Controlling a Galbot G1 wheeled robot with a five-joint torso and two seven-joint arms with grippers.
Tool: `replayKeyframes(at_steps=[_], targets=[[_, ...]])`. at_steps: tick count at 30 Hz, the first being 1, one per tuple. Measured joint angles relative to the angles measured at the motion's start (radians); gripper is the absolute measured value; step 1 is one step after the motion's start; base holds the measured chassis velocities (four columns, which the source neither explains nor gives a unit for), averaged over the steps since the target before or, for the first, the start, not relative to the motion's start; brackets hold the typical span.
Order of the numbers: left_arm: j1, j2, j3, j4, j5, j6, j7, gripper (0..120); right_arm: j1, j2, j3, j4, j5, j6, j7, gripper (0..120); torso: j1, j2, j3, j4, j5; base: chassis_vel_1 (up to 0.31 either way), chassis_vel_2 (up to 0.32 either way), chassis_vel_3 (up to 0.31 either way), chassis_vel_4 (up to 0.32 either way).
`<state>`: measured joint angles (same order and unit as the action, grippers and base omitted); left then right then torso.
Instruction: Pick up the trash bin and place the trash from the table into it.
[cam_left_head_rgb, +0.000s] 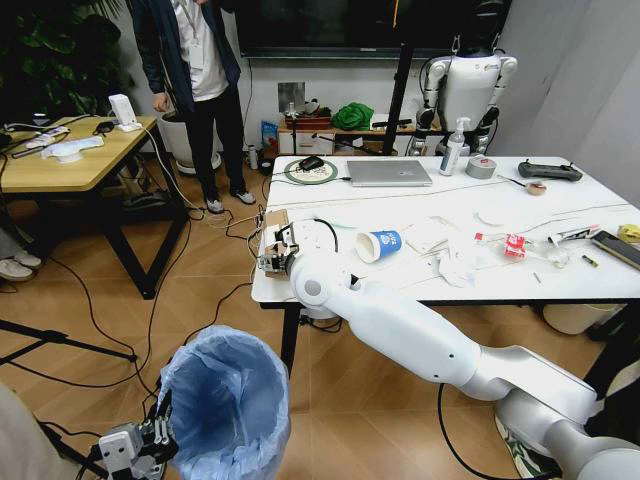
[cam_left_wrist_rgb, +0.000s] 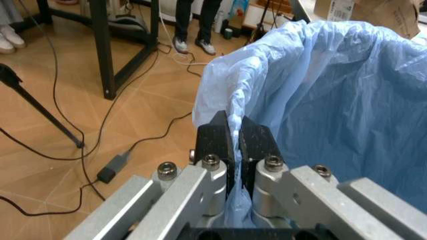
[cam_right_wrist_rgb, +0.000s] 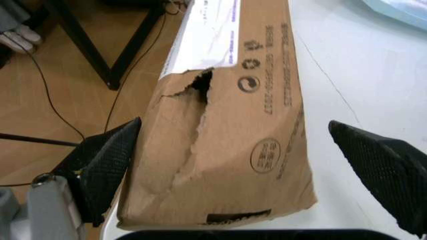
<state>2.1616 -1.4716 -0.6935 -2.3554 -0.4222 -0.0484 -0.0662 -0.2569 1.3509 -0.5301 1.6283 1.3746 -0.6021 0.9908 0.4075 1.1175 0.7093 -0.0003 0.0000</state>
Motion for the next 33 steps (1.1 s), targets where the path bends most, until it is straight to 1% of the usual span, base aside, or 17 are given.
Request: replayKeyframes(at_steps=[7,9,10,11,13,14,18,19,23,25,26,30,32,33], targets=[[0.001,0.000,-0.003,-0.002,-0.001,0.000,0.000,0,0.001,0.003,-0.001,-0.011,-0.004,0.002,-0.001,100,0.000,0.000,0.000,0.0000,0.0000,0.000,0.000,0.000,0.000],[0.001,0.001,-0.003,-0.004,-0.002,-0.001,0.000,0,0.001,0.001,-0.005,-0.013,-0.004,0.007,-0.003,98,0.000,0.000,0.000,0.0000,0.0000,0.000,0.000,0.000,0.000],[0.000,0.001,-0.003,-0.004,-0.002,-0.001,0.000,0,0.001,0.001,-0.005,-0.013,-0.005,0.010,-0.004,91,0.000,0.000,0.000,0.0000,0.0000,0.000,0.000,0.000,0.000],[-0.001,0.001,-0.003,-0.004,-0.002,-0.001,0.000,0,0.000,0.001,-0.005,-0.013,-0.005,0.012,-0.004,88,0.000,0.000,0.000,0.0000,0.0000,0.000,0.000,0.000,0.000],[-0.001,0.001,-0.003,-0.004,-0.003,-0.001,0.000,0,-0.002,0.001,-0.005,-0.014,-0.006,0.015,-0.005,87,0.000,0.000,0.000,-0.0001,0.0000,0.000,0.000,0.000,0.000],[-0.001,0.001,-0.003,-0.004,-0.003,-0.001,0.000,0,-0.003,0.001,-0.005,-0.014,-0.007,0.016,-0.006,79,0.000,0.000,0.000,0.0000,0.0000,0.000,0.000,0.000,0.000],[-0.001,0.002,-0.004,-0.004,-0.004,-0.001,0.000,0,-0.004,0.000,-0.005,-0.014,-0.008,0.019,-0.010,63,0.000,0.000,0.000,0.0000,0.0001,0.000,0.000,0.000,0.000],[-0.001,0.002,-0.004,-0.004,-0.004,-0.001,0.000,0,-0.004,0.000,-0.005,-0.014,-0.008,0.019,-0.010,63,0.000,0.000,0.000,0.0000,0.0001,0.000,0.000,0.000,0.000],[-0.003,0.002,-0.004,-0.003,-0.004,-0.002,0.000,0,-0.004,-0.003,-0.004,-0.013,-0.008,0.020,-0.010,52,0.000,0.000,0.000,0.0000,0.0001,0.000,0.000,0.000,0.000],[-0.004,0.003,-0.005,-0.003,-0.004,-0.002,0.000,0,-0.006,-0.005,-0.003,-0.013,-0.010,0.021,-0.010,48,0.000,0.000,0.000,0.0000,0.0001,0.000,0.000,0.000,0.000],[-0.004,0.003,-0.005,-0.003,-0.004,-0.002,0.000,0,-0.006,-0.005,-0.003,-0.013,-0.010,0.021,-0.010,48,0.000,0.000,0.000,0.0000,0.0001,0.000,0.000,0.000,0.000],[-0.008,0.005,-0.002,-0.002,-0.005,-0.001,0.000,0,-0.016,-0.015,0.012,-0.005,-0.012,0.023,-0.009,36,0.000,0.000,0.000,0.0000,0.0001,0.000,0.000,0.000,0.000],[-0.008,0.006,0.000,-0.002,-0.005,-0.001,0.000,0,-0.018,-0.017,0.016,-0.003,-0.012,0.024,-0.009,34,0.000,0.000,0.000,0.0000,0.0000,0.000,0.000,0.000,0.000],[-0.008,0.007,0.003,-0.001,-0.005,0.000,0.000,0,-0.021,-0.023,0.022,0.002,-0.012,0.024,-0.009,31,0.000,0.000,0.000,0.0000,0.0000,0.000,0.000,0.000,0.000]])
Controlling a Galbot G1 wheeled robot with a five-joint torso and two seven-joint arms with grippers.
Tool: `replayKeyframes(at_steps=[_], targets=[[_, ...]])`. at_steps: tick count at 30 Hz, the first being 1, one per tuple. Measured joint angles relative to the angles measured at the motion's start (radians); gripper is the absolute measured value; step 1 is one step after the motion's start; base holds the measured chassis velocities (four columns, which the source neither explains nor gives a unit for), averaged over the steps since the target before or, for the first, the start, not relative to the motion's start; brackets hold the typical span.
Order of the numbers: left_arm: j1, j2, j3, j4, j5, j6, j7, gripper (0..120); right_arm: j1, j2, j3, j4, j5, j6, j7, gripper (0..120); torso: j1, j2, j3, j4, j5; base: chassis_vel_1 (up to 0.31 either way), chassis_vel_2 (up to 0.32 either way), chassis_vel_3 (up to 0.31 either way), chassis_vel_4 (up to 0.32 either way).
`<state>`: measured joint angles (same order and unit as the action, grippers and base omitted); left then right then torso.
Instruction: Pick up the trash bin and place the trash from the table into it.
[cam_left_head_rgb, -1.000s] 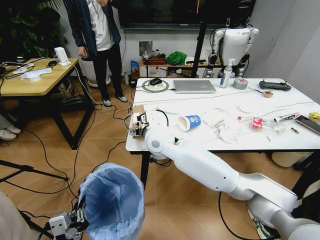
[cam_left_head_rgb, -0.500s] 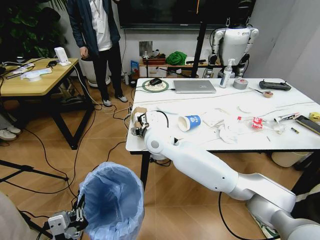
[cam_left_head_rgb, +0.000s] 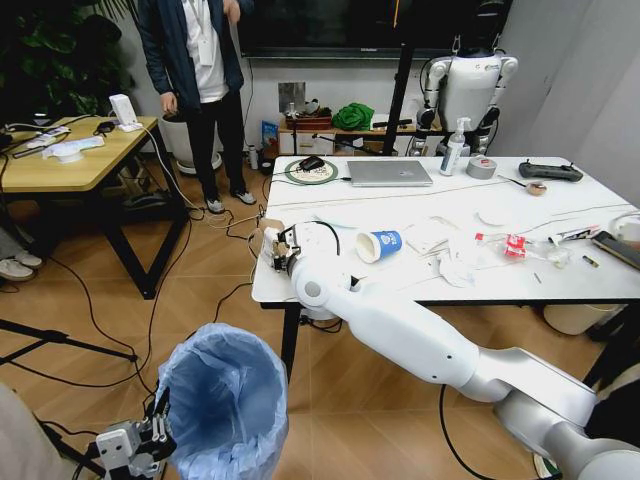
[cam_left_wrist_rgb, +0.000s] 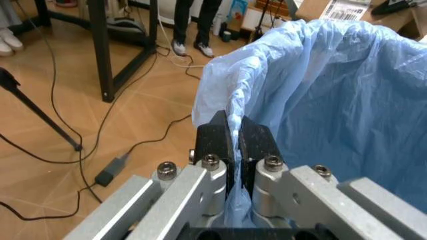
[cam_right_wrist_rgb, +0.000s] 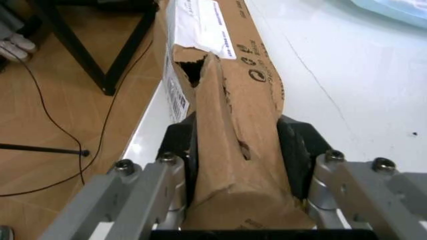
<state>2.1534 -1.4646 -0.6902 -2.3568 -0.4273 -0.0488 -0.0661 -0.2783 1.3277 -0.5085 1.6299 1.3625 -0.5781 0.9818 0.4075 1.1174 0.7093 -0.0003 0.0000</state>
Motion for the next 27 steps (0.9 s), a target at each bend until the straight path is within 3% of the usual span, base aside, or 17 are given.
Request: replayKeyframes(at_steps=[3,13,18,19,24,27], targets=[[0.000,0.003,0.007,0.000,0.000,0.002,0.000,0,-0.007,-0.013,0.020,0.013,0.000,0.002,0.000,26,0.000,0.000,0.000,-0.0001,0.0001,0.000,0.000,0.000,0.000],[0.008,0.029,0.048,-0.019,0.000,0.014,-0.012,0,-0.039,-0.107,0.106,0.141,0.012,0.023,-0.012,25,0.000,0.000,0.000,0.0002,0.0004,0.000,0.000,0.000,0.000],[0.004,0.061,0.084,-0.021,-0.001,0.027,-0.025,0,-0.132,-0.313,0.196,0.285,0.005,0.075,-0.110,25,0.000,0.000,0.000,-0.0003,0.0005,0.000,0.000,0.000,0.000],[0.004,0.061,0.084,-0.021,-0.001,0.027,-0.025,0,-0.132,-0.313,0.196,0.285,0.005,0.075,-0.110,25,0.000,0.000,0.000,-0.0003,0.0005,0.000,0.000,0.000,0.000],[-0.015,0.088,0.118,-0.017,-0.014,0.051,-0.040,0,-0.307,-0.500,0.366,0.475,-0.048,0.180,-0.338,24,0.000,0.000,0.000,-0.0002,0.0006,0.000,0.000,0.000,0.000],[-0.027,0.094,0.130,-0.014,-0.022,0.062,-0.045,0,-0.374,-0.567,0.434,0.547,-0.069,0.222,-0.417,24,0.000,0.000,0.000,-0.0001,0.0005,0.000,0.000,0.000,0.000]])
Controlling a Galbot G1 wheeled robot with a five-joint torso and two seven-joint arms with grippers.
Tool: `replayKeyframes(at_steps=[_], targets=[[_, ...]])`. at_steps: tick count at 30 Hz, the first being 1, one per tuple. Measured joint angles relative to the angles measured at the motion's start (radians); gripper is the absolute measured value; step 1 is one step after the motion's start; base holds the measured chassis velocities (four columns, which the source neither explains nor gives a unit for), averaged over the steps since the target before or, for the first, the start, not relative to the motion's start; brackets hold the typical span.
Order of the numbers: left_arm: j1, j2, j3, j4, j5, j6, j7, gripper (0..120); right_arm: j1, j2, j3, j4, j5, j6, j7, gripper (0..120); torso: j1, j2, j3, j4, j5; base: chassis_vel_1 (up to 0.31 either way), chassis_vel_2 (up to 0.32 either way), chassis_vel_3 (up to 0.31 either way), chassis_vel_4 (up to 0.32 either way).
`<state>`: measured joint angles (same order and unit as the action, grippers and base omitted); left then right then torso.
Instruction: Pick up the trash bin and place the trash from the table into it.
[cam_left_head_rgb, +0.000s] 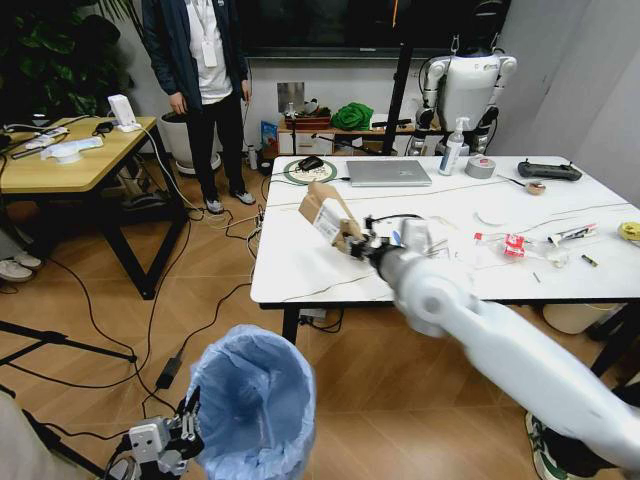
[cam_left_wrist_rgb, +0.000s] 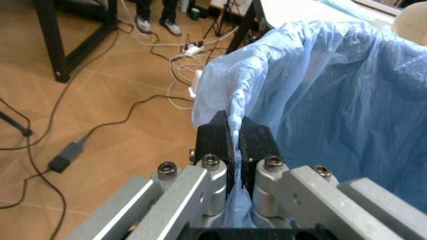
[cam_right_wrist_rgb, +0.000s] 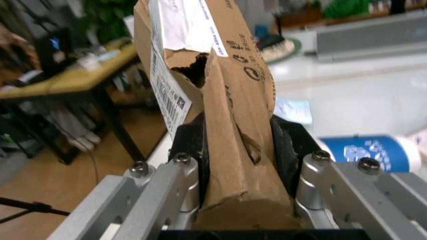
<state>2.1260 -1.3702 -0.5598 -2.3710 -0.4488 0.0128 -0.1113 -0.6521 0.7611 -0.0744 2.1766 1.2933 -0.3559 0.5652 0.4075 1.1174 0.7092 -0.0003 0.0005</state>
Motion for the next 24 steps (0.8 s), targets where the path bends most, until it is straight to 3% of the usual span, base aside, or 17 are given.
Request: replayKeyframes(at_steps=[5,9,19,24], targets=[[-0.011,0.007,0.021,0.014,-0.004,0.006,0.001,0,-0.194,-0.140,0.132,0.137,-0.069,0.098,-0.192,24,0.000,0.000,0.000,-0.0002,0.0002,0.000,0.000,0.000,0.000],[-0.012,0.008,0.024,0.015,-0.007,0.005,0.005,0,-0.287,-0.197,0.160,0.188,-0.167,0.146,-0.307,23,0.000,0.000,0.000,0.0000,-0.0002,0.000,0.000,0.000,0.000],[-0.026,0.022,0.030,0.009,-0.023,0.004,0.016,0,-0.361,-0.224,0.176,0.208,-0.276,0.178,-0.400,23,0.000,0.000,0.000,0.0002,-0.0006,0.000,0.000,0.000,0.000],[-0.031,0.091,0.038,0.017,-0.044,0.010,0.016,0,-0.374,-0.236,0.195,0.191,-0.279,0.193,-0.417,23,0.000,0.000,0.000,0.0002,-0.0006,0.000,0.000,0.000,0.000]])
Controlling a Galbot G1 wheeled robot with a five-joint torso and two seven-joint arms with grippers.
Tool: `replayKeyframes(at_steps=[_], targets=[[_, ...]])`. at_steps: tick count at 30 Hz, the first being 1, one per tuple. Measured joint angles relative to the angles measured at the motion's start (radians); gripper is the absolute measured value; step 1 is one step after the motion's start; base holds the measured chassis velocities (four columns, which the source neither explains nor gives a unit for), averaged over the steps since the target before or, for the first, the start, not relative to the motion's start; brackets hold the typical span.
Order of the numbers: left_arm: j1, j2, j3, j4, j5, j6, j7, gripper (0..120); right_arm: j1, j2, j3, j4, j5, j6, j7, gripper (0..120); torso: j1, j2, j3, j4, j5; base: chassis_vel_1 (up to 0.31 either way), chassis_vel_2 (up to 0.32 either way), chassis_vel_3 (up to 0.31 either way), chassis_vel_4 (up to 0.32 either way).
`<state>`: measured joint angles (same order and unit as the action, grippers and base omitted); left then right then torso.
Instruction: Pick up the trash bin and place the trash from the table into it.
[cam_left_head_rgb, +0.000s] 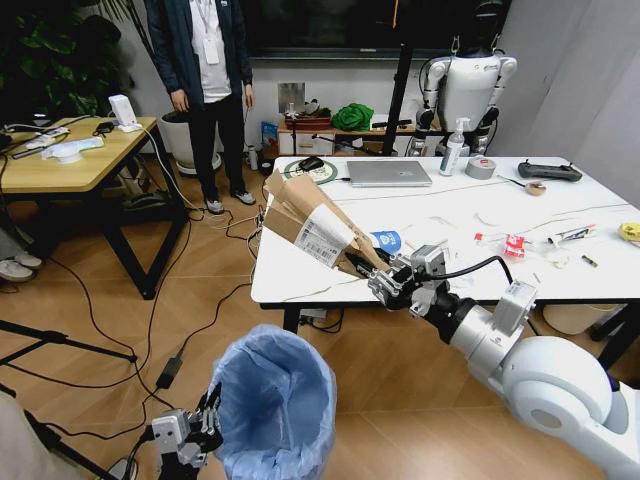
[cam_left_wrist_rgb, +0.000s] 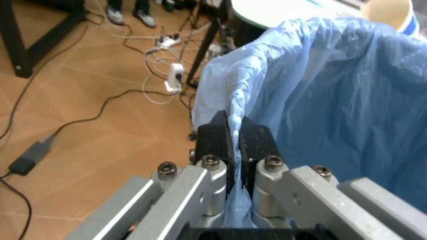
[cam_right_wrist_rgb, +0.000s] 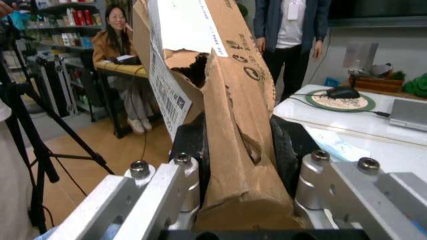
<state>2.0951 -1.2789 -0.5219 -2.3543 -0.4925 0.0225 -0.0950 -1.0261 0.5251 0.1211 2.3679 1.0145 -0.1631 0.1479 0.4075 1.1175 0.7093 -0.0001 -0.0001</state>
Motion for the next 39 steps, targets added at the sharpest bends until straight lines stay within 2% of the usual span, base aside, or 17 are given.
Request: replayKeyframes(at_steps=[4,8,9,12,15,22,25,32,39], targets=[[-0.011,0.048,-0.003,0.002,-0.022,0.015,-0.005,0,-0.017,-0.006,0.011,-0.002,-0.009,0.001,-0.002,23,0.000,0.000,0.000,0.0001,0.0000,0.000,0.000,0.000,0.000],[-0.051,0.131,-0.008,0.014,-0.088,0.034,-0.020,0,-0.074,-0.013,0.033,-0.015,-0.038,0.002,-0.009,23,0.000,0.000,0.000,-0.0001,0.0000,0.000,0.000,0.000,0.000],[-0.051,0.131,-0.008,0.014,-0.088,0.034,-0.020,0,-0.074,-0.013,0.033,-0.015,-0.038,0.002,-0.009,23,0.000,0.000,0.000,-0.0001,0.0000,0.000,0.000,0.000,0.000],[-0.083,0.180,-0.003,0.020,-0.154,0.048,-0.040,0,-0.138,-0.040,0.068,-0.026,-0.064,0.008,-0.027,23,0.000,0.000,0.000,-0.0002,0.0002,0.000,0.000,0.000,0.000],[-0.120,0.202,0.000,0.022,-0.206,0.063,-0.061,0,-0.201,-0.073,0.103,-0.027,-0.088,0.014,-0.049,23,0.000,0.000,0.000,-0.0002,0.0002,0.000,0.000,0.000,0.000],[-0.188,0.225,0.008,0.038,-0.282,0.070,-0.073,0,-0.373,-0.153,0.236,0.011,-0.198,0.043,-0.125,23,0.000,0.000,0.000,-0.0003,0.0001,0.000,0.000,0.000,0.000],[-0.195,0.224,0.016,0.042,-0.290,0.069,-0.072,0,-0.400,-0.175,0.269,0.031,-0.215,0.052,-0.143,23,0.000,0.000,0.000,-0.0003,0.0001,0.000,0.000,0.000,0.000],[-0.185,0.206,0.020,0.040,-0.289,0.064,-0.049,0,-0.373,-0.222,0.282,0.094,-0.250,0.075,-0.220,23,0.000,0.000,0.000,0.0001,0.0000,0.000,0.000,0.000,0.000],[-0.164,0.193,-0.006,0.027,-0.280,0.063,-0.038,0,-0.306,-0.243,0.239,0.046,-0.347,0.111,-0.350,23,0.000,0.000,0.000,-0.0002,0.0005,0.000,0.000,0.000,0.000]])
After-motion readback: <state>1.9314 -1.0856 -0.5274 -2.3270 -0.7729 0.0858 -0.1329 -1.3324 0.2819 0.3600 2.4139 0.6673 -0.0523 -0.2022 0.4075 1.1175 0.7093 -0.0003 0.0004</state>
